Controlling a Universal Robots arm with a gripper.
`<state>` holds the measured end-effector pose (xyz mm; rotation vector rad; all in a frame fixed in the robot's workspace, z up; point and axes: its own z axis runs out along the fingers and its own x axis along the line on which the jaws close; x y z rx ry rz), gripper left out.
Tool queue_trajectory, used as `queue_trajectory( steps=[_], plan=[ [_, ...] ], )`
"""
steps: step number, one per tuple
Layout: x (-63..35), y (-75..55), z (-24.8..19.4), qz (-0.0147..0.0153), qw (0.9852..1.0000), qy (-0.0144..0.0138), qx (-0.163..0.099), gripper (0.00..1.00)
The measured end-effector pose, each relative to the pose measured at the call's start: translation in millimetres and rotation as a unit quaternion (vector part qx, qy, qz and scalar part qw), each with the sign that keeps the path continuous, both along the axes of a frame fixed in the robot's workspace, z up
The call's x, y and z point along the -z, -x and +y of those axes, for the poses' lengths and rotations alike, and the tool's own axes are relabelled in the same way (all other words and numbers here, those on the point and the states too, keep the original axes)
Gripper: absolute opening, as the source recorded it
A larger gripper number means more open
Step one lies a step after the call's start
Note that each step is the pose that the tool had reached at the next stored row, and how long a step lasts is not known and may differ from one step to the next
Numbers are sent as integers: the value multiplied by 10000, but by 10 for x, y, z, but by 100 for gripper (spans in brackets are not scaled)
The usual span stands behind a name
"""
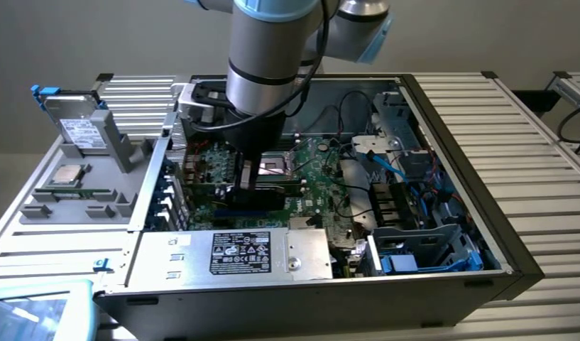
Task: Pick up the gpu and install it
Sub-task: 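Insert the gpu into the slot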
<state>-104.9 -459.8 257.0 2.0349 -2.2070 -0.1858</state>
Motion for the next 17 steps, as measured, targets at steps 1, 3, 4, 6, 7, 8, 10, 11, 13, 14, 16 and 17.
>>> queue_trajectory(
  steps=[1,3,4,6,7,8,10,11,13,14,16,17],
  plan=[
    [0,3,1,-1,10000,0,0,27],
    [0,8,2,0,10000,2,-1,27],
    [1,8,3,0,10000,3,-2,27],
    [-6,9,7,1,10000,8,-1,27],
    [-12,9,7,0,10000,8,-2,27],
    [-15,10,8,0,10000,9,-2,27],
    [-15,12,13,-1,10000,8,-1,27],
    [-15,14,15,-1,10000,9,-1,27],
    [-16,17,15,0,10000,10,-2,27],
    [-16,19,15,0,10000,12,-3,27],
    [-16,22,15,0,10000,16,-5,27],
    [-16,26,16,-1,10000,17,-6,27]
  ],
)
